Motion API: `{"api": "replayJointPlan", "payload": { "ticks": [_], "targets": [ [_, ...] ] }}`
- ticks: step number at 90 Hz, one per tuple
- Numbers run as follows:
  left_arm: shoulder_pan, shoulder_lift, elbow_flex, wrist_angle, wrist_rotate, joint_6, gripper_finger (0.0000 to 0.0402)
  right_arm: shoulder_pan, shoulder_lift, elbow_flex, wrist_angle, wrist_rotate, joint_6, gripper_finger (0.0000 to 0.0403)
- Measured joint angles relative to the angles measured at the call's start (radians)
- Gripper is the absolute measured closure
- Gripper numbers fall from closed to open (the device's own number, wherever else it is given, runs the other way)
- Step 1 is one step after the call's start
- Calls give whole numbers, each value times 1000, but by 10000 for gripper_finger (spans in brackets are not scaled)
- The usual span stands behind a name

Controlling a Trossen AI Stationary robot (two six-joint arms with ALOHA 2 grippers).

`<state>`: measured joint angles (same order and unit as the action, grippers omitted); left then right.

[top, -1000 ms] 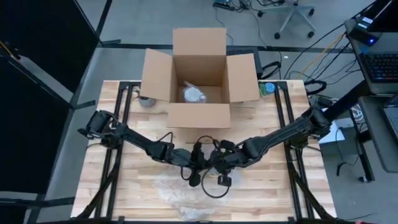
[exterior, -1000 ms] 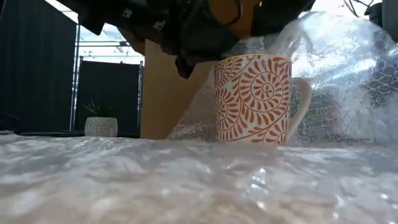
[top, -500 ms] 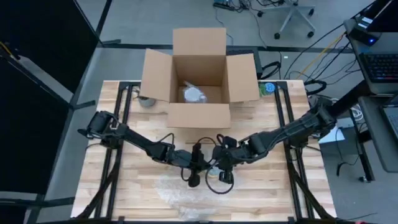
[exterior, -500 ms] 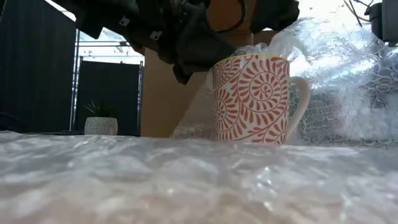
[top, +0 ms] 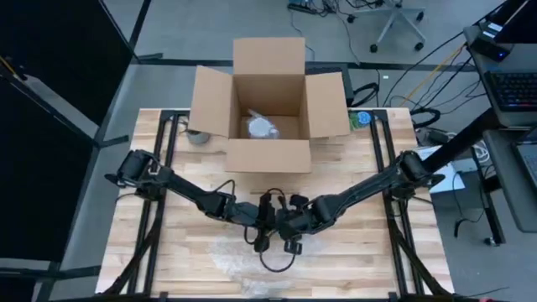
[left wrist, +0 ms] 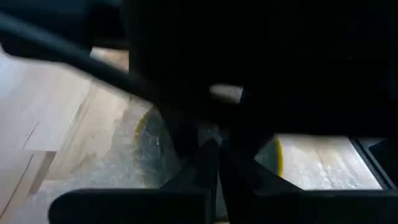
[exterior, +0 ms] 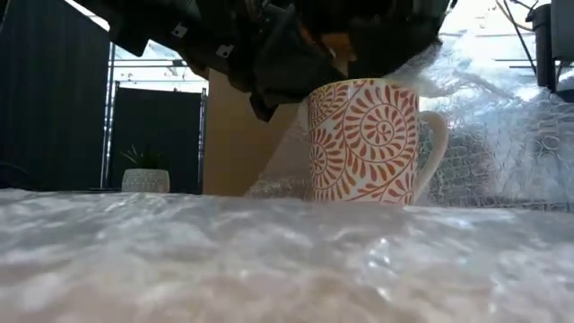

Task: Wrap mug
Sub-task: Wrap the orange mug with bubble wrap

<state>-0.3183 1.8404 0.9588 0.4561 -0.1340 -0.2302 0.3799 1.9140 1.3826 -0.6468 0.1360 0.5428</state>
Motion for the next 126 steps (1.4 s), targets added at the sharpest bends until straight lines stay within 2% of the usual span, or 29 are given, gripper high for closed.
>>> {"api": "replayJointPlan", "payload": {
  "ticks": [40, 76, 126],
  "targets": [
    [0, 0, 0, 4, 0, -1, 401, -6, -23, -7, 10, -10, 19, 323],
    [0, -1, -1, 7, -1, 0, 401, -6, -30, -7, 21, -11, 14, 255],
    [0, -1, -1, 6, -1, -3, 401, -7, -29, -8, 25, 2, -6, 256]
  ]
}}
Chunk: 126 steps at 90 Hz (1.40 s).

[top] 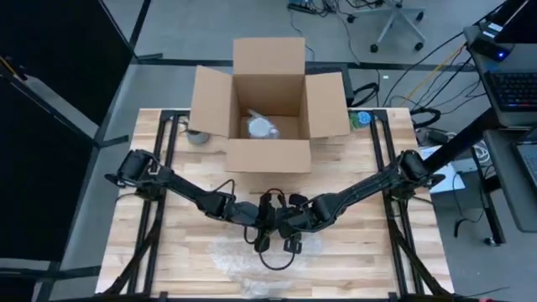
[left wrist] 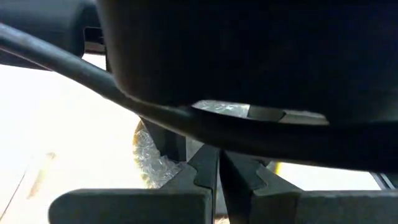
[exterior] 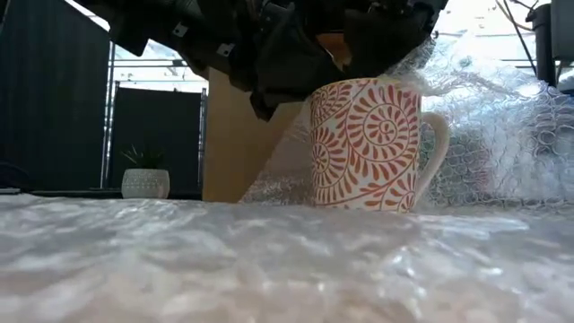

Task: Wrap mug
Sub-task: Wrap the orange mug with bubble wrap

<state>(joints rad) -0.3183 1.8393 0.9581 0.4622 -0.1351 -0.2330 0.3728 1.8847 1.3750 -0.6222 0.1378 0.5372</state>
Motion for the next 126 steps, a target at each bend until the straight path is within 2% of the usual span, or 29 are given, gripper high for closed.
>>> {"api": "replayJointPlan", "payload": {
  "ticks": [26, 92, 115, 126],
  "targets": [
    [0, 0, 0, -4, 11, -16, 401, 0, -25, -5, -8, -14, -25, 257],
    [0, 0, 0, -8, 5, -16, 401, -1, -226, -2, -92, -6, -47, 257],
    [0, 0, 0, -8, 4, -17, 402, 24, -235, -1, -292, 24, 49, 257],
    [0, 0, 0, -8, 4, -17, 402, 56, -235, -1, -323, 47, 70, 257]
  ]
}}
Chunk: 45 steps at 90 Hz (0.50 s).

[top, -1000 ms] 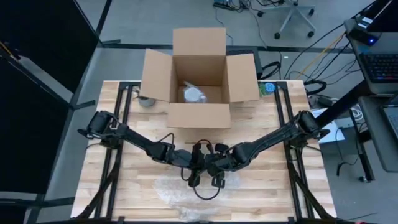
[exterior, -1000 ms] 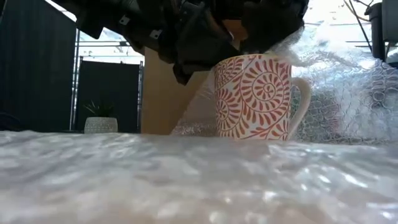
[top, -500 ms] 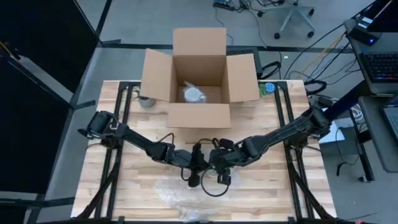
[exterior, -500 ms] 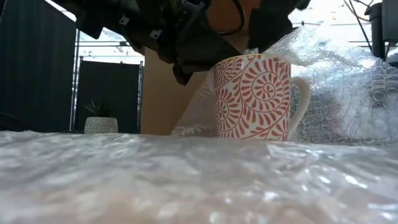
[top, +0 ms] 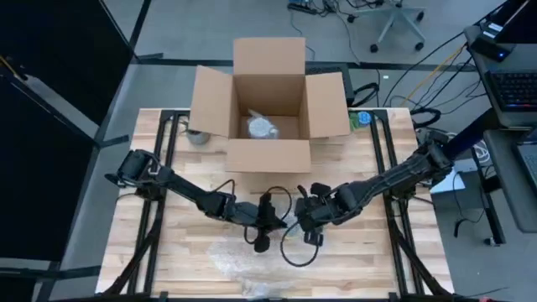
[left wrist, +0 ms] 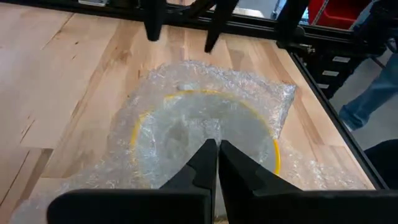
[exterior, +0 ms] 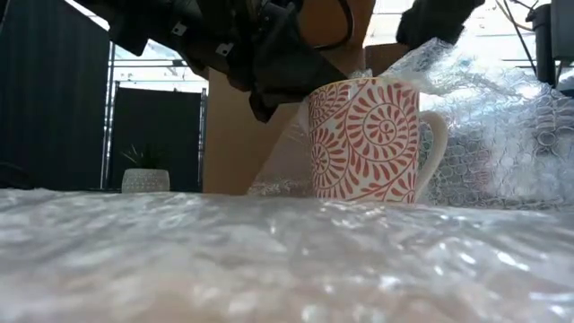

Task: Wrap mug
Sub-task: Wrap the orange mug with bubble wrap

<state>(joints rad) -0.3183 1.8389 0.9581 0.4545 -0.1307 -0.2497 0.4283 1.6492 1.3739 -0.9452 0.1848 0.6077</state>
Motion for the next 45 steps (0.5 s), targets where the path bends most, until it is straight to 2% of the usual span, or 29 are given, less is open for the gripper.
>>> {"api": "replayJointPlan", "payload": {
  "ticks": [17, 45],
  "targets": [
    [1, 0, 0, 0, 0, -1, 402, 57, -6, 1, -9, 9, 36, 257],
    [1, 0, 0, 0, 0, 0, 402, 159, -6, 1, 0, 146, 124, 257]
  ]
}}
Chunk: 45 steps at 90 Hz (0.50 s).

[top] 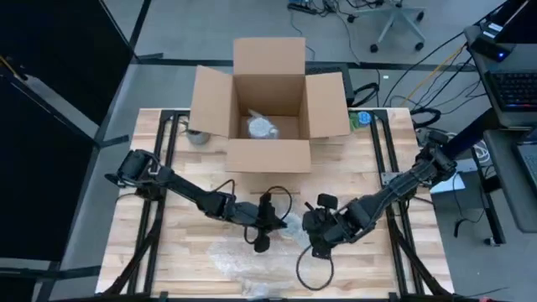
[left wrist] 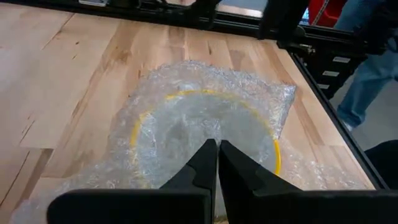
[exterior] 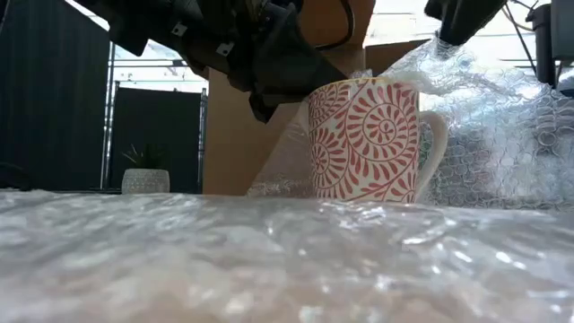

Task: Wrap mug
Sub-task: Wrap the orange mug with bubble wrap

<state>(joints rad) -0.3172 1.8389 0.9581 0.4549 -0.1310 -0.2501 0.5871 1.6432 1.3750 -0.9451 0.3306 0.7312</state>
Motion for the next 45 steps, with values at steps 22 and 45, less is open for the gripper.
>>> {"api": "replayJointPlan", "payload": {
  "ticks": [22, 45],
  "targets": [
    [3, 0, 0, 0, 0, 2, 402, 86, 0, 0, 0, 88, 129, 257],
    [3, 0, 0, 0, 0, 0, 402, 169, 8, 0, 1, 225, 278, 257]
  ]
}}
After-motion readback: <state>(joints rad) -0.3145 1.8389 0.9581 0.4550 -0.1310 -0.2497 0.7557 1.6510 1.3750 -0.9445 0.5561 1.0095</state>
